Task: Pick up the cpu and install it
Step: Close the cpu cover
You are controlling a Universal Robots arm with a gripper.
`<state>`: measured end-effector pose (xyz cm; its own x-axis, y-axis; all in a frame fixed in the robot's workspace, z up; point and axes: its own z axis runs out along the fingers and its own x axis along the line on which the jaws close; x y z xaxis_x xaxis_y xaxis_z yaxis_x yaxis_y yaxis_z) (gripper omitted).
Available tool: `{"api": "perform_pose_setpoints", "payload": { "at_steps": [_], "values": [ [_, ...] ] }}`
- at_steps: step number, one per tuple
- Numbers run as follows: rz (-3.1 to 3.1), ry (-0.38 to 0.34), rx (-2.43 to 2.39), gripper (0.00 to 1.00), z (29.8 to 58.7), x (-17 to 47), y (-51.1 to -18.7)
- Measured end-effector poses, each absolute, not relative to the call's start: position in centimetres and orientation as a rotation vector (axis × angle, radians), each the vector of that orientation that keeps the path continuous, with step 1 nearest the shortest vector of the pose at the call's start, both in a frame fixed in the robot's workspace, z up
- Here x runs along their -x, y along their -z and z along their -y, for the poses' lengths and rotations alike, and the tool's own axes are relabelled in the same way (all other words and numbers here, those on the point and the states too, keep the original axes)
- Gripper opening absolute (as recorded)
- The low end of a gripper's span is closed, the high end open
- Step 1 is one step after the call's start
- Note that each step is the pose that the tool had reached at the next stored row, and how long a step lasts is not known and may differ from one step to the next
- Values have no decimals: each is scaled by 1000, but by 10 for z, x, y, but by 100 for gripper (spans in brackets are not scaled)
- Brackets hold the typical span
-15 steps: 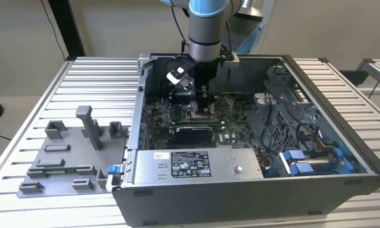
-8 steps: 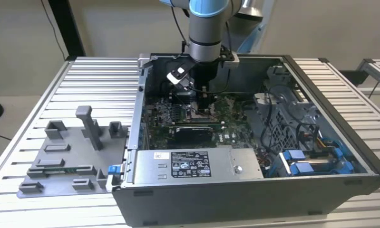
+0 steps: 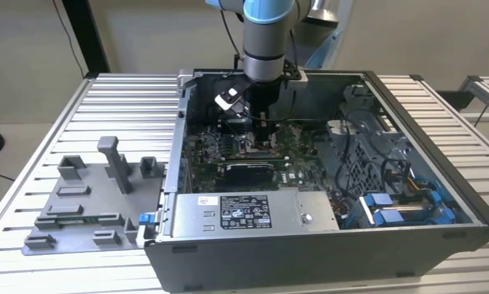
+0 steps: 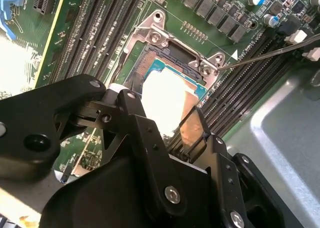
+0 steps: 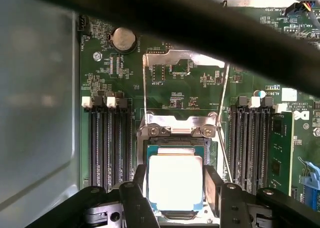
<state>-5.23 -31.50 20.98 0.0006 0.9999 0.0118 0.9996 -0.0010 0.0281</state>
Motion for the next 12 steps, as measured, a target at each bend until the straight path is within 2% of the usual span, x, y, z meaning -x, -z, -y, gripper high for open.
{"api": "perform_pose_setpoints", "payload": {
  "at_steps": [12],
  "values": [
    [-2210,-39,-2211,0,315,52,-206]
  ]
}}
